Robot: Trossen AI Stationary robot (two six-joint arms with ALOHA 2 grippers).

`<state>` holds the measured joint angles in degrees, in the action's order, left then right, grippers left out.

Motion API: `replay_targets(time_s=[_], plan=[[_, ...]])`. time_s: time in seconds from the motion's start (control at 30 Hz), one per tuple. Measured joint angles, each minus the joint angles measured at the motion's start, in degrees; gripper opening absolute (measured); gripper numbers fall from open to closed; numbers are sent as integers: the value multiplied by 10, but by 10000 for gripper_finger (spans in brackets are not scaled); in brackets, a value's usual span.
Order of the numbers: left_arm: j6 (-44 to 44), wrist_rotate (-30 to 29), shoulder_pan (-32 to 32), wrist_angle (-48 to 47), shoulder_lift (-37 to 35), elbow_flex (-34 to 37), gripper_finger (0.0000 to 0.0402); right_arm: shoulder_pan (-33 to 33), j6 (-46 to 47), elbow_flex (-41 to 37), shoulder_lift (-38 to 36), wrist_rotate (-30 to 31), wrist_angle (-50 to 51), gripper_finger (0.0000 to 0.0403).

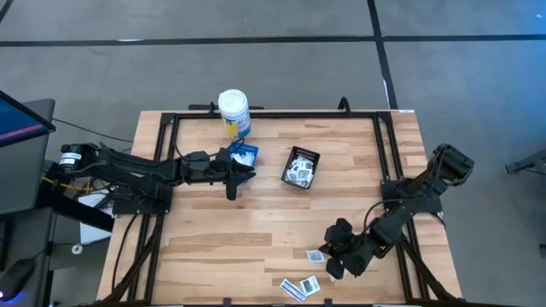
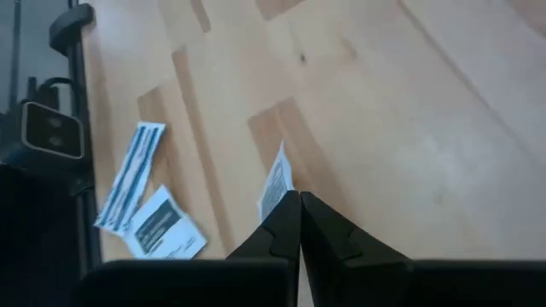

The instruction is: Pick & Place First Aid Supplies

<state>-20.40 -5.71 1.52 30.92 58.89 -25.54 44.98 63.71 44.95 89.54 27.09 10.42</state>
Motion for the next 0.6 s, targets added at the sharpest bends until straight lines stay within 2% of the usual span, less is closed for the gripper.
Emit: replay_targets(time_s=[0.43, 0.6], plan=[[0, 0, 0, 0, 0, 0, 108, -33, -96, 0, -1, 2, 3, 0], [0, 0, -6, 0, 0, 0, 108, -42, -52, 0, -1, 0, 3, 0]])
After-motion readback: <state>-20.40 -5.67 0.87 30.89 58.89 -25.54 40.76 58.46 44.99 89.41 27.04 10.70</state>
